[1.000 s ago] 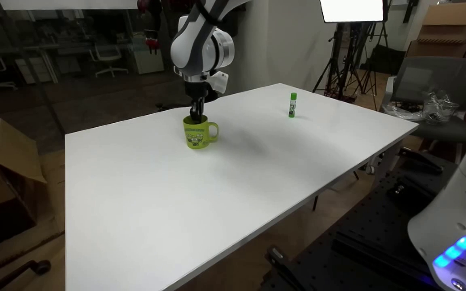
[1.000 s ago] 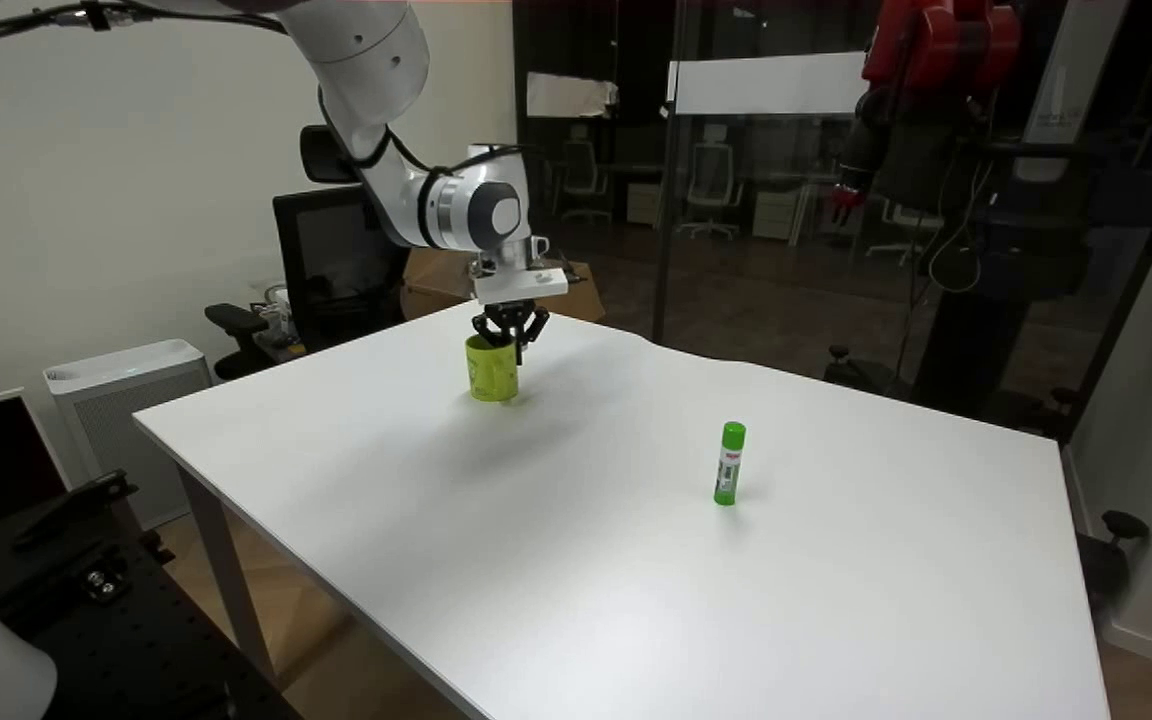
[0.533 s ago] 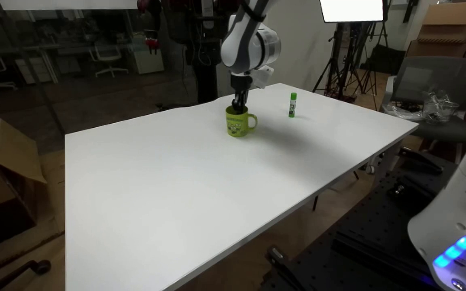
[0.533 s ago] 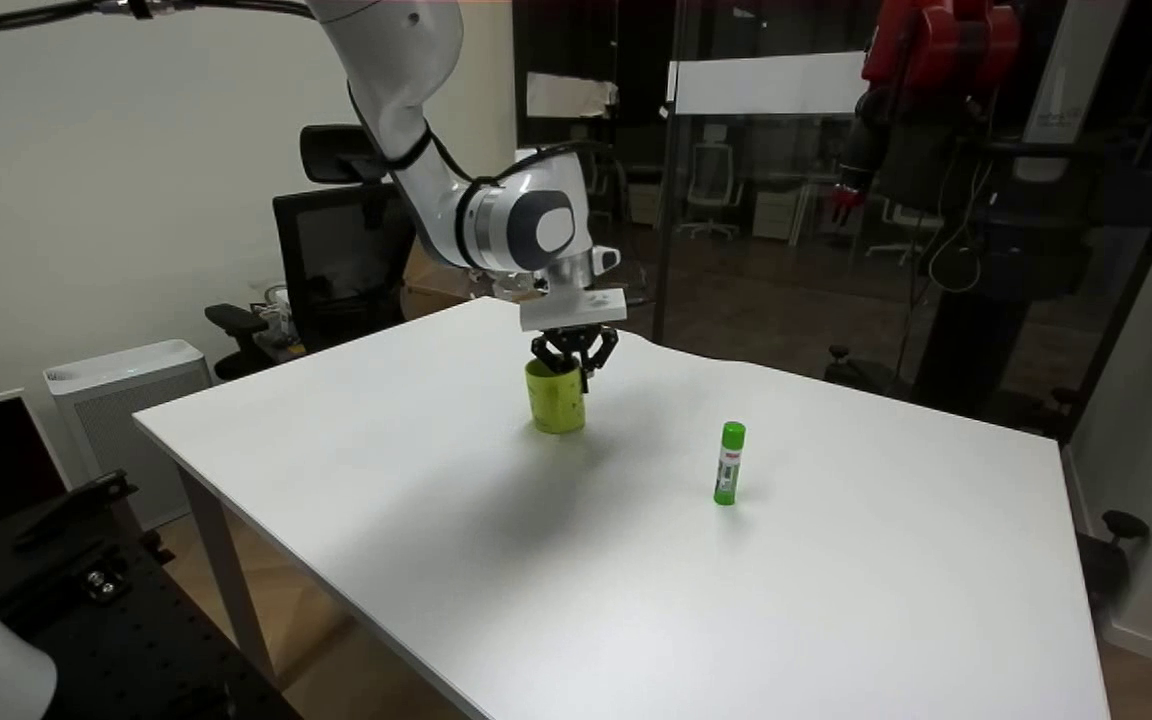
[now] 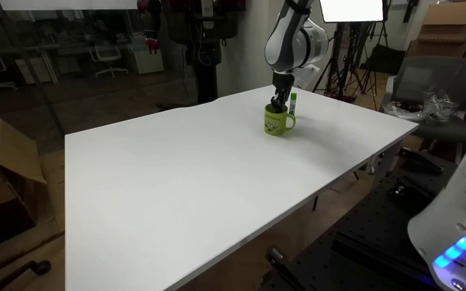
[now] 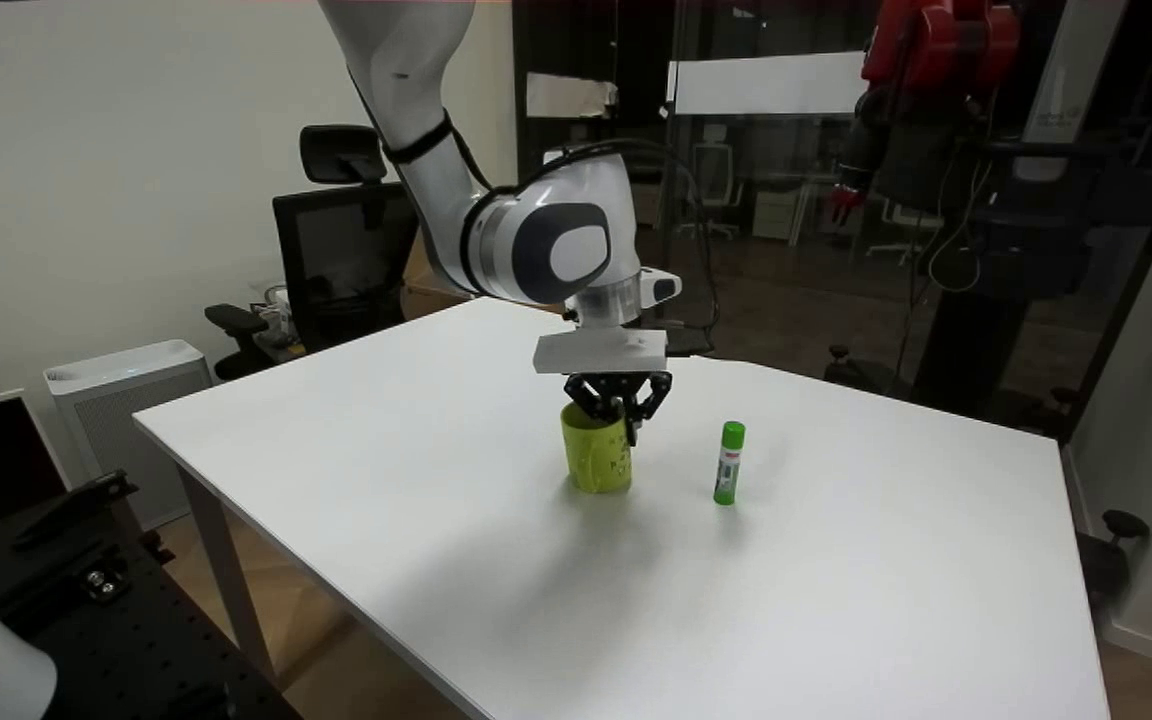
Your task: Shift the cup to the right
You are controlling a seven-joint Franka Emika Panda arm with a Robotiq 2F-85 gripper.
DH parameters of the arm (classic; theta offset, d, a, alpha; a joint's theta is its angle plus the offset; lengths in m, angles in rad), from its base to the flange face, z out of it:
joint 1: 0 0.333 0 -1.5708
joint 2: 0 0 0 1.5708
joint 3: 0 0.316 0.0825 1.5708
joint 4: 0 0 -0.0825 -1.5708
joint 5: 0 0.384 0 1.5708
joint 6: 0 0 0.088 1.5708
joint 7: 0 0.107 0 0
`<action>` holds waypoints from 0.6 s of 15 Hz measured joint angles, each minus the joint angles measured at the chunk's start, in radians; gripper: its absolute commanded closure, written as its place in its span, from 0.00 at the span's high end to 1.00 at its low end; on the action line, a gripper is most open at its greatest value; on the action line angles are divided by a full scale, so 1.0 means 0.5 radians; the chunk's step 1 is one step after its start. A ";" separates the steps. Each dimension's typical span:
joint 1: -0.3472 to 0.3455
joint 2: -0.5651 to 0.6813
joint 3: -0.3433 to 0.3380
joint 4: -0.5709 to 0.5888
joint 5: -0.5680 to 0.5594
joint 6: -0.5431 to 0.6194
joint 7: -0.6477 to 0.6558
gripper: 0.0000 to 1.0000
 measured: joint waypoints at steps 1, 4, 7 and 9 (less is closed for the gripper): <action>-0.015 -0.022 0.001 -0.025 0.003 0.014 0.006 0.56; -0.031 -0.086 0.003 -0.080 0.018 0.034 0.019 0.76; -0.032 -0.136 0.005 -0.122 0.037 0.051 0.028 0.95; -0.031 -0.168 0.005 -0.143 0.037 0.058 0.037 1.00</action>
